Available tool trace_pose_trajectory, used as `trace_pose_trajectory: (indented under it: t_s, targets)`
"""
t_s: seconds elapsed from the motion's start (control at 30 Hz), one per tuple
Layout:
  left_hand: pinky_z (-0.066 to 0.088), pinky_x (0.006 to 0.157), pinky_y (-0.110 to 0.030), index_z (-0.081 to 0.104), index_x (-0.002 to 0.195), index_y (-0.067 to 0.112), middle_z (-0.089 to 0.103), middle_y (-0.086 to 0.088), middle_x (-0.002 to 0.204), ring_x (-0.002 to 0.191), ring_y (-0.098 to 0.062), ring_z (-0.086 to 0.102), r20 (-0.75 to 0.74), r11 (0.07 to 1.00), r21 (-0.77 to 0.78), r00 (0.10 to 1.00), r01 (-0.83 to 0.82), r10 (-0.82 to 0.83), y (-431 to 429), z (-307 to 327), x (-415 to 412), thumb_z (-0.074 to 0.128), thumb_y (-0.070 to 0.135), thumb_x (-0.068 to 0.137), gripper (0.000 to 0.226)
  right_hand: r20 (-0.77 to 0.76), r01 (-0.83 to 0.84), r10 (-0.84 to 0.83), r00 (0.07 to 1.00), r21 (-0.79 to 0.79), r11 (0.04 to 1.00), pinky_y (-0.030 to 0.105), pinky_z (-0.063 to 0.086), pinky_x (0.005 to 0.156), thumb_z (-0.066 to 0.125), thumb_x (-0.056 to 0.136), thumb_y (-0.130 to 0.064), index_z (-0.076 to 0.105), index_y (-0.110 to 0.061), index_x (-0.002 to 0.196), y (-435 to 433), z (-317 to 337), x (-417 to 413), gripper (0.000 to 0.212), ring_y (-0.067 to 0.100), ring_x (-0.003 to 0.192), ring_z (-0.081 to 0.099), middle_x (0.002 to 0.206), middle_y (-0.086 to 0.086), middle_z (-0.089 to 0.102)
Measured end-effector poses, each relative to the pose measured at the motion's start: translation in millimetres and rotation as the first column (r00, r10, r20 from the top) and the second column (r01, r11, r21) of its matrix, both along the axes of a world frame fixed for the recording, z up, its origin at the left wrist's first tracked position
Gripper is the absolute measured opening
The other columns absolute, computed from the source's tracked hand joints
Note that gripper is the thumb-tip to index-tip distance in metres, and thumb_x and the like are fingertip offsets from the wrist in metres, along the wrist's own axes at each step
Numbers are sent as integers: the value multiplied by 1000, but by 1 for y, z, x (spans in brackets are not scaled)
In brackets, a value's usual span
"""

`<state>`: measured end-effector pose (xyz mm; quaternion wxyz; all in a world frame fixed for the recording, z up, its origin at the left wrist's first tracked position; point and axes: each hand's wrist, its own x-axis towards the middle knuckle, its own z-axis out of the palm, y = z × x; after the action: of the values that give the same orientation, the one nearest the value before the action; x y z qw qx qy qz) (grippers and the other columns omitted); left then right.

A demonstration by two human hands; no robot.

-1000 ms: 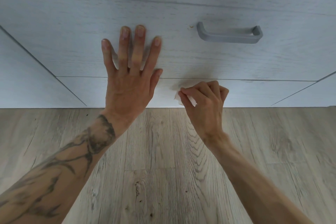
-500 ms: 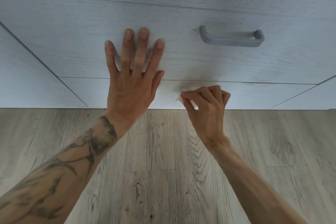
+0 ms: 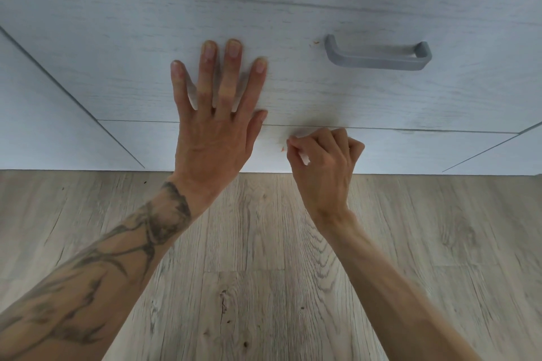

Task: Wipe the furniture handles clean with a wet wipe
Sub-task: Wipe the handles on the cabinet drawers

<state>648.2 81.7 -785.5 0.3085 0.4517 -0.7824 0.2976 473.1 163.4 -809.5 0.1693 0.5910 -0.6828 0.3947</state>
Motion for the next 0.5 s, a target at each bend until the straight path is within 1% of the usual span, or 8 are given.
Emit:
trace_pose_trajectory:
  t_s: [0.1, 0.17, 0.33, 0.43, 0.5]
  targets:
    - [-3, 128, -67, -3, 170, 16, -7, -18, 169, 157, -41, -1, 1, 1000, 2, 1000, 8, -8, 0, 0, 1, 44, 49, 116, 79, -27, -49, 48, 998, -16, 999, 42, 36, 83, 88, 88, -21, 82, -24, 84, 8, -5, -13, 7, 25, 79, 61, 77, -8, 70]
    - [-3, 128, -66, -3, 170, 15, -7, -18, 169, 157, -41, -2, 3, 1000, 3, 1000, 5, -5, 1, 0, 0, 44, 49, 116, 79, -33, -65, 64, 997, -18, 998, 40, 34, 84, 88, 88, -21, 82, -24, 85, 10, -5, -16, 7, 26, 80, 61, 79, -10, 71]
    - [-2, 128, -67, -1, 170, 15, -4, -18, 169, 157, -42, 0, 6, 1000, -1, 1000, 1, -1, 0, 0, 0, 44, 49, 116, 78, -41, -47, 47, 998, -17, 999, 41, 35, 84, 87, 88, -19, 82, -24, 84, 0, -4, -6, 8, 23, 80, 59, 76, -6, 67]
    - [-3, 128, -67, -5, 170, 16, -3, -19, 169, 157, -43, 1, 9, 1000, 1, 1000, 14, -14, 0, -1, 1, 44, 49, 116, 81, -78, -121, 118, 990, -36, 992, 40, 34, 84, 86, 92, -24, 83, -25, 87, 5, -7, -20, 5, 24, 78, 60, 78, -9, 70]
    - [-4, 128, -66, -7, 170, 16, -6, -18, 169, 157, -42, -1, 5, 1000, -1, 1000, 20, -20, 0, -1, 2, 44, 49, 116, 82, -91, -182, 179, 980, -28, 983, 37, 33, 85, 86, 92, -25, 84, -24, 90, 10, -7, -32, 2, 23, 82, 60, 85, -12, 75]
